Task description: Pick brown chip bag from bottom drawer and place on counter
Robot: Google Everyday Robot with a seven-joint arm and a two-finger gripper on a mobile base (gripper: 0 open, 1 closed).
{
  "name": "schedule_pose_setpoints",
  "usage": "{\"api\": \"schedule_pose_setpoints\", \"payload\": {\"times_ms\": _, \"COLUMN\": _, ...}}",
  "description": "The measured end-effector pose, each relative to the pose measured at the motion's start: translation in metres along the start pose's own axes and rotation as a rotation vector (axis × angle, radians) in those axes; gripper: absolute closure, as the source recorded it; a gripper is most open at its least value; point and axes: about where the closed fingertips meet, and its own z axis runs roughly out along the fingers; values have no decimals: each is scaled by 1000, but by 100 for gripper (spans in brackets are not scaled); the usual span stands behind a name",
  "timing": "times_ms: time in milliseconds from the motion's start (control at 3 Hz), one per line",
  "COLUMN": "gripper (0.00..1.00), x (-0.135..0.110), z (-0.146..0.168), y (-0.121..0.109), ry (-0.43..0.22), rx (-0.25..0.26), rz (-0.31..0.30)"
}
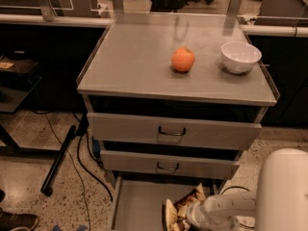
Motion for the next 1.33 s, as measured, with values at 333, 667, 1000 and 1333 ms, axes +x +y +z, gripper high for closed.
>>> {"api": "schedule_pose_setpoints", "payload": {"times_ms": 333, "gripper": 100, "x": 32, "z": -46, "y": -13, "ry": 0, "rx": 13, "rz": 4}}
{"api": "schedule_pose_setpoints", "payload": {"times_ms": 667, "gripper": 100, "x": 34, "z": -46, "y": -13, "ry": 5, "rx": 13, "rz": 3}}
{"api": "schedule_pose_setpoints", "payload": {"times_ms": 1000, "gripper": 100, "x": 25, "z": -60, "y": 12, "ry": -6, "rx": -30, "rz": -48}}
{"api": "schedule_pose_setpoints", "payload": {"times_ms": 1333, "gripper": 100, "x": 22, "z": -96, "y": 45, "ry": -40, "rx": -50, "rz": -97}}
